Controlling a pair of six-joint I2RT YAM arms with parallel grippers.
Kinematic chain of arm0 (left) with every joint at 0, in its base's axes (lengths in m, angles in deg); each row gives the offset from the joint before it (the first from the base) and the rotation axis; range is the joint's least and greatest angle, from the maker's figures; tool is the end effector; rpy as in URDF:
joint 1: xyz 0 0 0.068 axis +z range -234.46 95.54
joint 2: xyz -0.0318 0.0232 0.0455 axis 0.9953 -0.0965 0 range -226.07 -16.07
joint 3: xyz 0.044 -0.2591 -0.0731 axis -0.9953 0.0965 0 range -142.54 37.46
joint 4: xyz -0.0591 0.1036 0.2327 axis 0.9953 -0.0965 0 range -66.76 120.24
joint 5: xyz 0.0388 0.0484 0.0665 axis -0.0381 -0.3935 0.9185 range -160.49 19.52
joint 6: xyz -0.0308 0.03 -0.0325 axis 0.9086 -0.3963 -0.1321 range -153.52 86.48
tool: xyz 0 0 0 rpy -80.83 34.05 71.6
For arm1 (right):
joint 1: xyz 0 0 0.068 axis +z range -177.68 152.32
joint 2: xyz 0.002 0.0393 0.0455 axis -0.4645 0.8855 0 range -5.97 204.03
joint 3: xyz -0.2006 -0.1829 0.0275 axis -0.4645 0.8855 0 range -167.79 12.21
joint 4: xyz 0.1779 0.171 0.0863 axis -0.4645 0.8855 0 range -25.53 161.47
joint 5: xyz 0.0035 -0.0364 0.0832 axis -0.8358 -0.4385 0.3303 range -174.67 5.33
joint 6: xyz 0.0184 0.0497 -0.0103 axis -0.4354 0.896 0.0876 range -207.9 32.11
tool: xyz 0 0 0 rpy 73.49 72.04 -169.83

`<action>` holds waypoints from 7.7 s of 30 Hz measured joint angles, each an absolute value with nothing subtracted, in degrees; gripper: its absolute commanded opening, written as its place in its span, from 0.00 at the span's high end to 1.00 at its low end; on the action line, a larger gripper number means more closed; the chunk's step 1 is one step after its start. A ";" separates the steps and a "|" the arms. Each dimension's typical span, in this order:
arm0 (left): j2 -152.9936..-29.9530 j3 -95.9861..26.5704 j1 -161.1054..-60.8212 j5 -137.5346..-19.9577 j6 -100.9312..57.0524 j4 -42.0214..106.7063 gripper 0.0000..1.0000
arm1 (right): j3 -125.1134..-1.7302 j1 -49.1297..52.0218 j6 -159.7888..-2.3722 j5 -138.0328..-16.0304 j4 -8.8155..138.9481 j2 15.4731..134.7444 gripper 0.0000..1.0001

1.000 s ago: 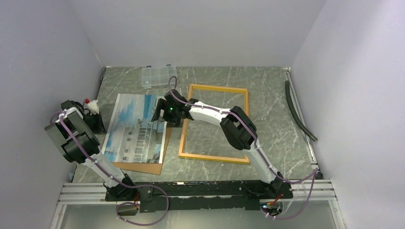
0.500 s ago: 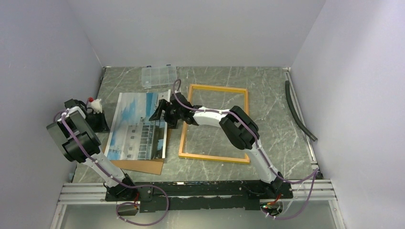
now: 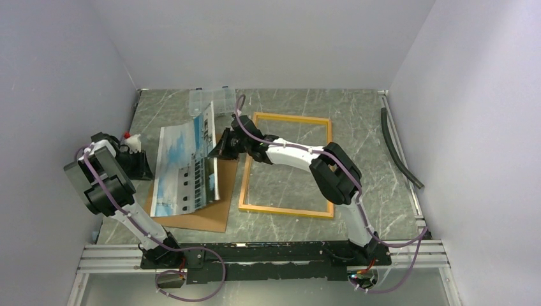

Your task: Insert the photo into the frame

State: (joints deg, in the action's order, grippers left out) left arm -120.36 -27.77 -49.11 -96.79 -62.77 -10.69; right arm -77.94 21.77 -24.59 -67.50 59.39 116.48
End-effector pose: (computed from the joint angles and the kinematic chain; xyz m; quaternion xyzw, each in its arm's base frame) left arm 0.2796 0.1791 0.1572 -0.0318 0.9698 -0.1462 0.1929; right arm 0.3150 0.3844 0.2067 0.0247 0.8473 0.4995 0.1790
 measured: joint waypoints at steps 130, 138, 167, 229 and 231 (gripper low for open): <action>-113.41 -37.67 -49.42 -103.87 -59.28 -22.73 0.06 | -87.25 18.91 -26.88 -111.15 119.21 111.87 0.32; -113.39 -37.65 -49.42 -104.11 -59.32 -22.69 0.06 | -87.49 18.91 -29.77 -110.98 117.24 111.87 0.12; -113.49 -35.86 -49.42 -105.58 -62.82 -22.93 0.21 | -92.78 22.47 -35.25 -88.64 98.75 116.81 0.06; -123.94 -33.08 -57.57 -96.11 -67.36 -16.22 0.60 | -95.86 23.74 -28.32 -81.73 97.97 119.83 0.02; -123.92 -33.23 -56.04 -96.02 -67.43 -16.85 0.59 | -94.20 24.37 -29.11 -82.06 100.09 120.48 0.02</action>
State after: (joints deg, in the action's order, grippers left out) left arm -123.92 -33.23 -56.04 -96.02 -67.43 -16.85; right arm -94.20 24.37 -29.11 -82.06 100.09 120.48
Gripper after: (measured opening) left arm 0.393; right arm 0.980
